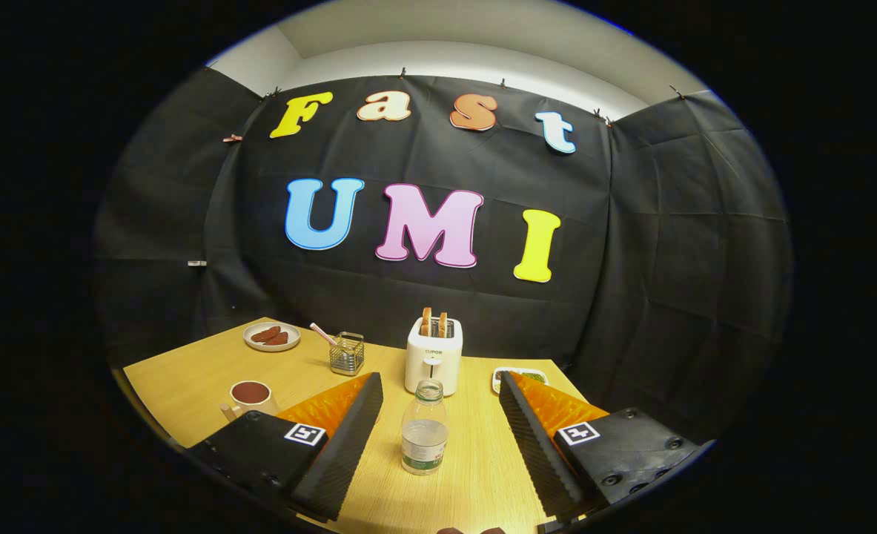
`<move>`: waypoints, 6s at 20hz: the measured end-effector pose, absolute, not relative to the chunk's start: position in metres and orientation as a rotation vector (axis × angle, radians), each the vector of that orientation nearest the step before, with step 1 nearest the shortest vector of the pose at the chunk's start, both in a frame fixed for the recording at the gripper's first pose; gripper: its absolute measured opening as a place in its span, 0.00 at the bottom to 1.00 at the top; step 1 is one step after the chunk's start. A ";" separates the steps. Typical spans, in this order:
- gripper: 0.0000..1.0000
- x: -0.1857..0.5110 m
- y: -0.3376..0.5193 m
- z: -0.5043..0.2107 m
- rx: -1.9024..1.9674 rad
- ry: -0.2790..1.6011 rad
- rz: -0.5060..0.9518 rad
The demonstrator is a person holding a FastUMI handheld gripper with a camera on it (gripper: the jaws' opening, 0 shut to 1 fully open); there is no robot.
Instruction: Take the bottle from table, then pour the juice into the cup, finally place the bottle on the coaster
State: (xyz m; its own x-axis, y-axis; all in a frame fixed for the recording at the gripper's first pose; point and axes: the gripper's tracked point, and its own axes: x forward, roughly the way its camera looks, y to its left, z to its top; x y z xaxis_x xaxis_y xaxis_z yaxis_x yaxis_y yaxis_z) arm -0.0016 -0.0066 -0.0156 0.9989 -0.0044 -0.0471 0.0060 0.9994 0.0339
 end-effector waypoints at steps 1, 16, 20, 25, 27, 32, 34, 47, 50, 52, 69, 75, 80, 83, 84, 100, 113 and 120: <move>0.97 -0.002 -0.007 -0.016 0.036 0.047 -0.006; 0.97 0.021 0.007 -0.031 0.068 0.046 0.022; 0.97 0.032 0.010 -0.036 0.060 0.044 0.020; 0.97 0.050 0.011 -0.059 0.063 0.074 0.019; 0.97 0.057 0.012 -0.069 0.060 0.081 0.017; 0.97 0.076 0.011 -0.090 0.076 0.105 0.012; 0.97 0.083 0.012 -0.098 0.084 0.114 0.012; 0.97 0.094 0.014 -0.156 0.098 0.189 0.021; 0.97 0.098 0.017 -0.165 0.105 0.200 0.023; 0.97 0.099 0.017 -0.171 0.115 0.204 0.023; 0.83 0.110 0.015 -0.192 0.142 0.220 0.044; 0.76 0.111 0.020 -0.190 0.098 0.237 0.087; 0.70 0.110 0.024 -0.185 0.042 0.257 0.129; 0.70 0.109 0.029 -0.161 -0.007 0.226 0.156; 0.70 0.110 0.031 -0.151 -0.028 0.210 0.166; 0.70 0.104 0.089 -0.072 -0.383 0.130 0.289; 0.70 0.118 0.130 -0.087 -0.718 0.164 0.260; 0.70 0.113 0.157 -0.103 -0.870 0.157 0.276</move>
State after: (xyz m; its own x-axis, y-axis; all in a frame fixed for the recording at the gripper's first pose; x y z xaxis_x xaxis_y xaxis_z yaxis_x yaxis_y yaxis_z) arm 0.1130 0.1568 -0.1030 0.9532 0.1747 -0.2469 -0.3016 0.6124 -0.7308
